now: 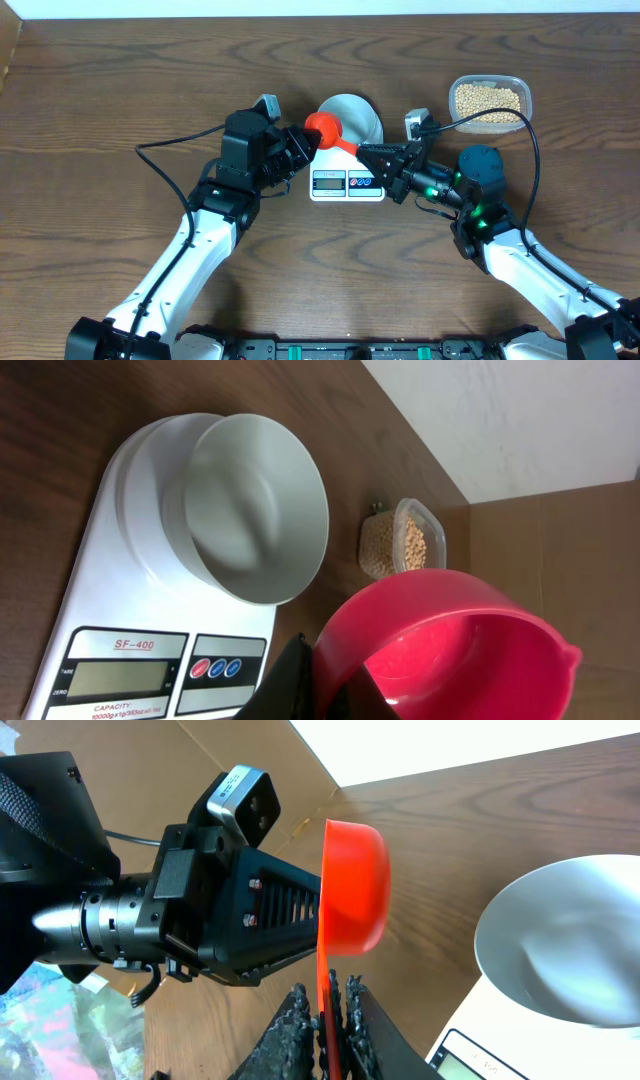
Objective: Scoop item into bowl and weigh 50g on scale
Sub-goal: 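Bring the scoop over the scale toward the right gripper, then grasp the scoop handle with the right gripper, release with left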
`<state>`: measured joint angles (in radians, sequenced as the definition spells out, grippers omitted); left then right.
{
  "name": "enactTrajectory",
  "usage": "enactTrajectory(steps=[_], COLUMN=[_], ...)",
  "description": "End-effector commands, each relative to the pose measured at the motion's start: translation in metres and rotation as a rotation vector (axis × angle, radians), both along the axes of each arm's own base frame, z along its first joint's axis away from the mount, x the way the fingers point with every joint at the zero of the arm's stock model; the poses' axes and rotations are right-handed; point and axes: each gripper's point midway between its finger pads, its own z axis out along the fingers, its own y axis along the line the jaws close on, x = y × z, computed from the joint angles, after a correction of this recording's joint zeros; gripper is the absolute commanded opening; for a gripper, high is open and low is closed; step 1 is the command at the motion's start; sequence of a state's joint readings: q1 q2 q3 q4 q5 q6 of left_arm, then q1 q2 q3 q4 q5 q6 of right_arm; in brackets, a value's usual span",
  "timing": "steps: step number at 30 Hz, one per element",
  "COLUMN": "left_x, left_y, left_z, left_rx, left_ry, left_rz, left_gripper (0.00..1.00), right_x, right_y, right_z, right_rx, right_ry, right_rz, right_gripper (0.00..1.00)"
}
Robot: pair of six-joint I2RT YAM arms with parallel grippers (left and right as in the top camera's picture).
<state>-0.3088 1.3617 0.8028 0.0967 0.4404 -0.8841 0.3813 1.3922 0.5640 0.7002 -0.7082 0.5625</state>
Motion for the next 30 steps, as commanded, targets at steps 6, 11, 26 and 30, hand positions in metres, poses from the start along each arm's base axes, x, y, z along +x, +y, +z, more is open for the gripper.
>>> enactTrajectory(steps=[6, 11, 26, 30], left_x=[0.000, 0.000, 0.000, 0.002], left_y=[-0.003, -0.004, -0.004, 0.000], left_z=[0.003, 0.004, 0.003, 0.002], left_rx=[0.004, 0.002, 0.013, 0.032], left_ry=[-0.026, -0.025, -0.033, -0.038], left_rz=[-0.024, -0.027, -0.034, -0.015], left_gripper=[0.07, 0.07, 0.26, 0.49], right_x=[0.000, 0.000, 0.025, 0.040], right_y=[0.004, 0.004, -0.012, -0.025], right_z=[0.008, 0.008, 0.006, 0.002], right_rx=[0.002, 0.002, -0.048, -0.070], right_ry=[-0.031, -0.032, -0.084, -0.076], right_rz=[0.017, 0.017, -0.148, -0.259], right_gripper=[0.06, 0.01, 0.01, 0.01])
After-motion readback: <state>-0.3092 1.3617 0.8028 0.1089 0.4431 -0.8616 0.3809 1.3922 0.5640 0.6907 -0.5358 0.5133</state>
